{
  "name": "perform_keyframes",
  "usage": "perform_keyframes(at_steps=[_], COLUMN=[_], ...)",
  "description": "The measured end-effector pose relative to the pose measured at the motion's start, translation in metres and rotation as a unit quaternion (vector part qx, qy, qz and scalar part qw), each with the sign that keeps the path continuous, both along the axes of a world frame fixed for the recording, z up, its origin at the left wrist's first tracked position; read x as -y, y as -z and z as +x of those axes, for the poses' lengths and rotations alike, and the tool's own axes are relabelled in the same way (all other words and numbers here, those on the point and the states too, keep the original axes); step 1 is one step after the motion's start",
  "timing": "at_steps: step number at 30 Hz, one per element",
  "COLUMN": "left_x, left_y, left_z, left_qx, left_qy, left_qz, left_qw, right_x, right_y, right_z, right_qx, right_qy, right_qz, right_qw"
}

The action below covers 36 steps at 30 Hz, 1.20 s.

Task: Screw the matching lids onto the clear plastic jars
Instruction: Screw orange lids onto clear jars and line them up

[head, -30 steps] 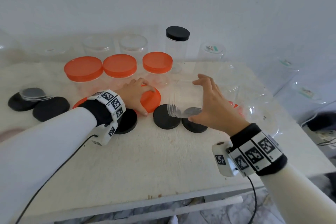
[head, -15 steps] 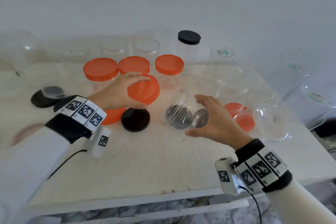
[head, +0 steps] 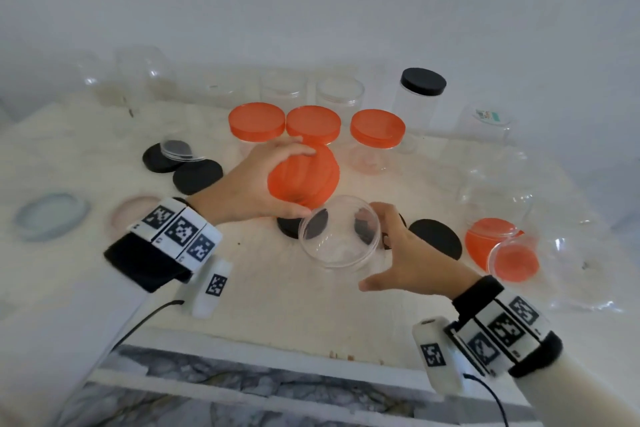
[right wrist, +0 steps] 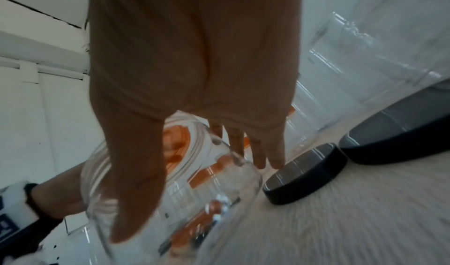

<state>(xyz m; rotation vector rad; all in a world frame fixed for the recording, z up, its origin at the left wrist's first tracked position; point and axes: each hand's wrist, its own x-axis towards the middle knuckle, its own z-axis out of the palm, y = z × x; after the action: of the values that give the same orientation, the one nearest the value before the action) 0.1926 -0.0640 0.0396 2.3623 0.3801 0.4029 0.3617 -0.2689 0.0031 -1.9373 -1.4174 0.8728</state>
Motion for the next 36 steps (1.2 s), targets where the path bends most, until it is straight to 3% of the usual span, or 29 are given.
perform_keyframes(at_steps=[7, 23, 31, 36], left_x=[0.027, 0.06, 0.057, 0.051], left_y=[0.003, 0.019, 0.028, 0.043], left_z=[-0.007, 0.012, 0.009, -0.003], left_qx=[-0.015, -0.107, -0.079, -0.033], left_qy=[0.035, 0.107, 0.107, 0.061], left_qz=[0.045, 0.111, 0.05, -0.162], left_qw=[0.998, 0.982, 0.99, 0.984], right_x=[-0.003, -0.001, -0.001, -0.003], right_y=[0.007, 0.011, 0.005, -0.035], right_z=[0.002, 0.0, 0.001, 0.002], right_qx=[-0.084, -0.105, -0.082, -0.006], right_qy=[0.017, 0.022, -0.006, -0.036], right_qz=[-0.018, 0.004, -0.017, -0.012], right_qw=[0.996, 0.994, 0.996, 0.999])
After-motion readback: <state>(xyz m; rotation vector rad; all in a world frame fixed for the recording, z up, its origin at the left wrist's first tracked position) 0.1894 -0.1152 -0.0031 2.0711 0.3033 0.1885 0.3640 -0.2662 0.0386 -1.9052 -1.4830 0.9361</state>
